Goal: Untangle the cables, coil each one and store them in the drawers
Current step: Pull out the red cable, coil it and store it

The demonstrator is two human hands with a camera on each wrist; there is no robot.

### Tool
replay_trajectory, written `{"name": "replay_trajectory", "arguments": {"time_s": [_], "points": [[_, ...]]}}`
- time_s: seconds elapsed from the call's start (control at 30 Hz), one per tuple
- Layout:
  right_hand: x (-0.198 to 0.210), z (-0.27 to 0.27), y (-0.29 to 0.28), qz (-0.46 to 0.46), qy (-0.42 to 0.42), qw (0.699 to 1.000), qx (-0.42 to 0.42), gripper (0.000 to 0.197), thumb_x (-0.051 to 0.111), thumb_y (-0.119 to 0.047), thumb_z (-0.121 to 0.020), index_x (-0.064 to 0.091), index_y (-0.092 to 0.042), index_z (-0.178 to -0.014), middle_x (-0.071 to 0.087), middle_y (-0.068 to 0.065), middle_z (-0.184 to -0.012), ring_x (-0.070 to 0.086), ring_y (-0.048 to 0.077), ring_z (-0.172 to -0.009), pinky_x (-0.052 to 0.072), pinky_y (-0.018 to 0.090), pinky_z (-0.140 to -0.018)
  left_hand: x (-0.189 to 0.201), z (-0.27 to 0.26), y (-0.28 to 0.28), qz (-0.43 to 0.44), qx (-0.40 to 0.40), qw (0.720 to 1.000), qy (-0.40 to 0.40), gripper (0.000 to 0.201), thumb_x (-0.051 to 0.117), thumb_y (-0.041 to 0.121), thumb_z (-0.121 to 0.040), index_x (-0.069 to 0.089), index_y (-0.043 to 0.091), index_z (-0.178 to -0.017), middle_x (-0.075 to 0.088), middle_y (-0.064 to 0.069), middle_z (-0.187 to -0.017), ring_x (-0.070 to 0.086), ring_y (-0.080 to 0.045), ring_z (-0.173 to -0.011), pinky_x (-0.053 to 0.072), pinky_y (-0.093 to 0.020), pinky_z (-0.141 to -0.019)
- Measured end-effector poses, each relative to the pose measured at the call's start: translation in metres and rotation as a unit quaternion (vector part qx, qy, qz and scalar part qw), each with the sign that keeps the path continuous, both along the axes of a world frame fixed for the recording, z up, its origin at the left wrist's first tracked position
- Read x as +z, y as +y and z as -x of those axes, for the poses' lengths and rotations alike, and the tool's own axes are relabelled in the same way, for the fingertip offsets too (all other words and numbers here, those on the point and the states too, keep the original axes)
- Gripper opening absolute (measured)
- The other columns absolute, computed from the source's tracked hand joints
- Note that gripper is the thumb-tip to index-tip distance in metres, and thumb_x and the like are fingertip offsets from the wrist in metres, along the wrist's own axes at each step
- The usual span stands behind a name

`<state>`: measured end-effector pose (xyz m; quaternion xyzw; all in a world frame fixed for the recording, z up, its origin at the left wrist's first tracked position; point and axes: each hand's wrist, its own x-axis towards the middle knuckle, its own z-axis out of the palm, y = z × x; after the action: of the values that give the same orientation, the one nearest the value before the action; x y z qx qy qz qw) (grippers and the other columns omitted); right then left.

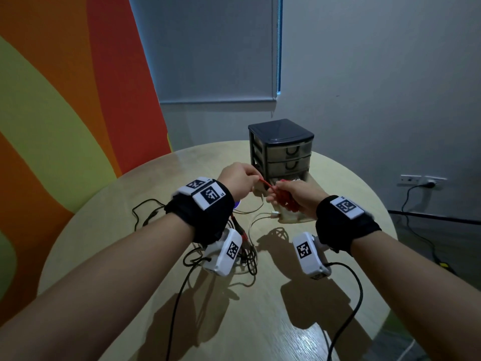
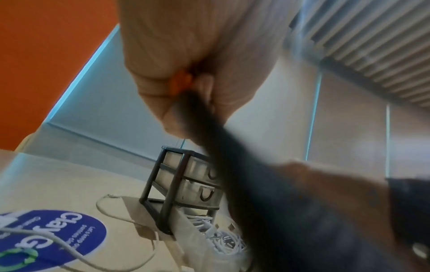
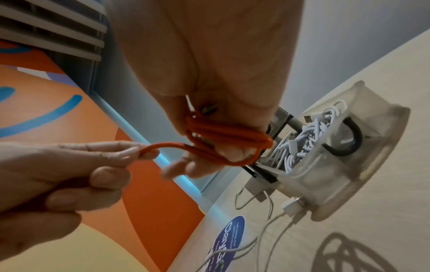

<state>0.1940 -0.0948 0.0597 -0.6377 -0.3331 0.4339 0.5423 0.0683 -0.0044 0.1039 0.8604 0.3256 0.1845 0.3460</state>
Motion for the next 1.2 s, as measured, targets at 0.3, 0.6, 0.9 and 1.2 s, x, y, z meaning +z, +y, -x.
{"name": "replay_trajectory", "arguments": {"time_s": [0.3, 0.6, 0.9, 1.2], "points": [[-0.002, 0.001, -0.013, 0.013, 0.105, 0.984, 0.142, 0.048, 0.025, -0.025, -0.097, 0.045, -0.014, -0.055, 0.024, -0.008, -0.038, 0.018, 0.006, -0.033, 0.006, 0.02, -0.04, -0.004, 0.001, -0.002, -0.075, -0.11, 0.991, -0.02, 0.016, 0.064, 0.037, -0.086, 0.064, 0.02, -0.086, 0.068, 0.005, -0.081, 0.058, 0.0, -0.068, 0.039, -0.004, -0.055], [0.009, -0.006, -0.013, -0.137, 0.286, 0.925, 0.21, 0.056, 0.03, -0.05, -0.093, 0.047, -0.018, -0.05, 0.032, -0.012, -0.031, 0.025, 0.003, -0.025, 0.005, 0.015, -0.032, -0.013, 0.0, -0.009, 0.135, -0.175, 0.974, -0.047, 0.039, 0.035, 0.042, -0.098, 0.063, 0.017, -0.107, 0.068, -0.007, -0.098, 0.064, -0.016, -0.085, 0.053, -0.025, -0.069], [0.017, 0.007, -0.008, -0.088, 0.056, 0.994, 0.031, 0.041, 0.041, -0.044, -0.097, 0.054, -0.014, -0.072, 0.051, -0.005, -0.052, 0.048, 0.01, -0.052, 0.039, 0.022, -0.056, -0.024, -0.009, -0.009, 0.179, -0.077, 0.977, -0.081, 0.027, 0.041, 0.029, -0.1, 0.057, 0.007, -0.096, 0.061, -0.012, -0.088, 0.062, -0.022, -0.068, 0.056, -0.038, -0.069], [0.026, 0.011, -0.012, -0.048, 0.09, 0.994, 0.042, 0.03, 0.033, -0.021, -0.102, 0.051, -0.008, -0.084, 0.044, 0.0, -0.062, 0.043, 0.008, -0.052, 0.039, 0.018, -0.052, -0.026, -0.005, -0.007, 0.0, -0.073, 0.997, -0.023, 0.021, 0.04, 0.024, -0.1, 0.054, 0.008, -0.094, 0.053, -0.002, -0.071, 0.054, -0.016, -0.052, 0.05, -0.024, -0.044]]}}
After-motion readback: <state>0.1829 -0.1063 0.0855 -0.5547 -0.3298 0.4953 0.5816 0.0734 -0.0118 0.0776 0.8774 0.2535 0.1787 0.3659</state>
